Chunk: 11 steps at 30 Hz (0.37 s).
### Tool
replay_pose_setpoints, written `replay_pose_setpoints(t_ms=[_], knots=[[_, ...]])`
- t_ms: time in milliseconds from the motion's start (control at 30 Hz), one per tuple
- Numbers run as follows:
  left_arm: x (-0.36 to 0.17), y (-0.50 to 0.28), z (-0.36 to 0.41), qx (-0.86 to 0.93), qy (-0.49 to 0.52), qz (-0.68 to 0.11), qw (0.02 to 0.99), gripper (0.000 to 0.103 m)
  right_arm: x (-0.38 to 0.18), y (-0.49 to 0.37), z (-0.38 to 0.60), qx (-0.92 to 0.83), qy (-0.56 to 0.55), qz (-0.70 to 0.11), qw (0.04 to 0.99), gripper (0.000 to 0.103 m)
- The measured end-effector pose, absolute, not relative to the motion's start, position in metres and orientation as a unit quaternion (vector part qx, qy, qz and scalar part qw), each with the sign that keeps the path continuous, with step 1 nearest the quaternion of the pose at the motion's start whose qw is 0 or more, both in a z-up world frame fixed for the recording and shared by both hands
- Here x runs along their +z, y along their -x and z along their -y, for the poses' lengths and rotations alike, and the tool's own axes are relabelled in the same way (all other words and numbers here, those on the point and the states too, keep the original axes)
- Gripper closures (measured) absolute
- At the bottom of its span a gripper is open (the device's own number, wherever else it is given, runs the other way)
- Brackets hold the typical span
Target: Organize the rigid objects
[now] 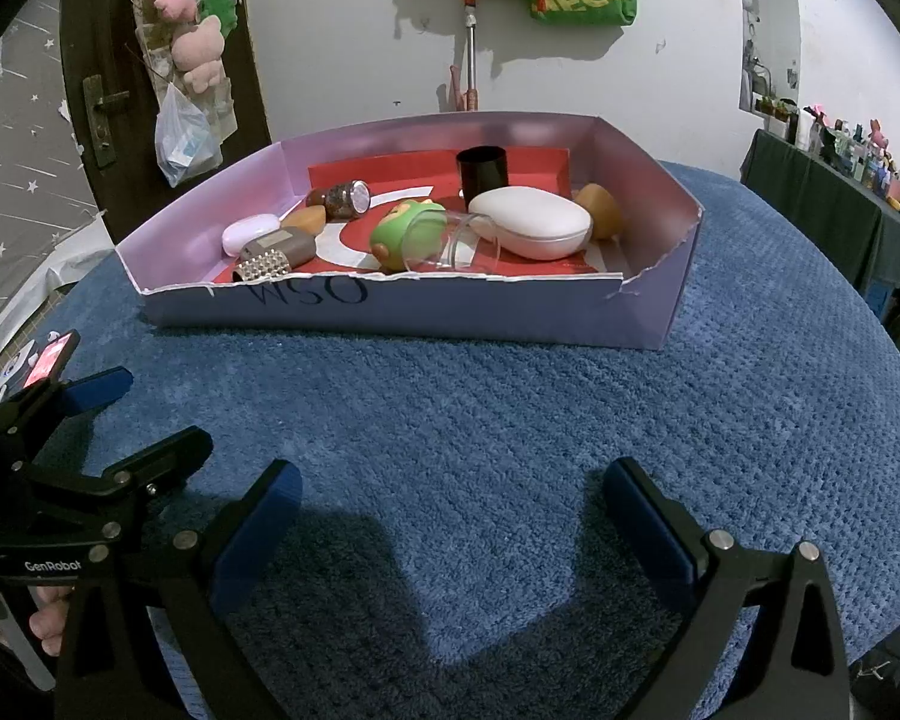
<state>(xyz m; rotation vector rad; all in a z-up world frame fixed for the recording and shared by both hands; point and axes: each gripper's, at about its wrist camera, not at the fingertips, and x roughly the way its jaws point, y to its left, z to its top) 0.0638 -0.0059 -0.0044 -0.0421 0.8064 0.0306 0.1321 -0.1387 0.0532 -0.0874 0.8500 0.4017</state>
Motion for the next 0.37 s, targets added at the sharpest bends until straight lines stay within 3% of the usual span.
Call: replay_pose_setpoints(t_ms=[367], knots=[[-0.0041,-0.0638,0.0061,0.015,0.021,-0.393,0.919,0.000,0.0524,-0.1327,0.1377,0.193,0.043,-0.409,0.891,0.000]])
